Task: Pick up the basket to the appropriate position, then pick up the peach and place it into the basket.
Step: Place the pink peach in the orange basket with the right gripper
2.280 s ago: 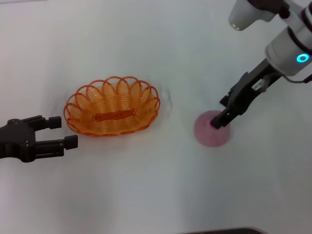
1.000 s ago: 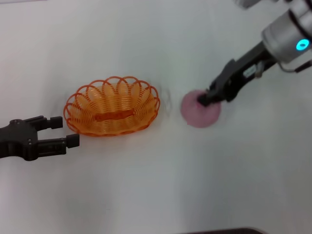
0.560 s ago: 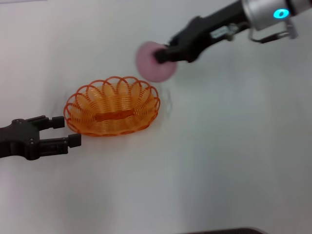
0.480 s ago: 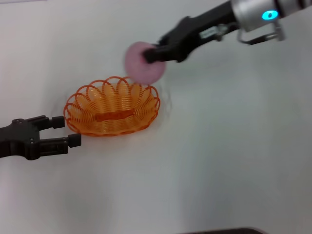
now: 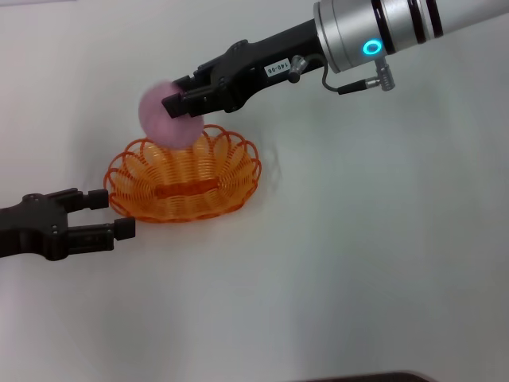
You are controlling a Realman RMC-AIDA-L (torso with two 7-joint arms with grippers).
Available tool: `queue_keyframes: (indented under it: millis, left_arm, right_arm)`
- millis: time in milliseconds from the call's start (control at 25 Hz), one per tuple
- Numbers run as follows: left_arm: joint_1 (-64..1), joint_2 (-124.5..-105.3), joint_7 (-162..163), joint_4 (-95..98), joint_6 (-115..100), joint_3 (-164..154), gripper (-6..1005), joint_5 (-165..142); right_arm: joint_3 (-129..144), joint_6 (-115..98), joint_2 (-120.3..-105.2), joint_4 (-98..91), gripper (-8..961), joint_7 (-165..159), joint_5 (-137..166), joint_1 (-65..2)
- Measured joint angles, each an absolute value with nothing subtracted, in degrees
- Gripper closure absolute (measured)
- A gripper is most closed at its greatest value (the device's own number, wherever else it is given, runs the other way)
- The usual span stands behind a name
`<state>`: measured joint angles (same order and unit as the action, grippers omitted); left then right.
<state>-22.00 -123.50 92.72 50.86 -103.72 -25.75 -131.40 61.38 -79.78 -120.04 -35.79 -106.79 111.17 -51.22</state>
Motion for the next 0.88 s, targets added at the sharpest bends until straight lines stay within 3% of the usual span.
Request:
queue_keyframes:
  millis: [480, 600, 800, 880]
  left_arm:
    - [-22.13, -123.41, 92.73, 50.36, -103.71, -25.75, 99, -131.55]
    - [-22.15, -123.4, 92.73, 50.36, -103.72, -25.76, 99, -131.62]
    - [-22.15, -123.33, 92.73, 50.52, -103.71, -25.34, 100, -131.66]
    - [-22.15, -123.3, 92.72, 50.6, -103.64, -25.21, 100, -131.66]
  right_arm:
    - [61.01, -80.76, -119.81, -36.54, 444, -106.18, 109.77, -49.17]
    - [60.72, -82.54, -119.53, -38.77, 200, -104.34, 106.47, -46.3]
    - [58.86, -86.6, -119.14, -45.19, -7, -102.12, 102.75, -38.96]
    - [58.23, -88.24, -118.5, -46.76, -7, -102.07, 102.92, -36.5]
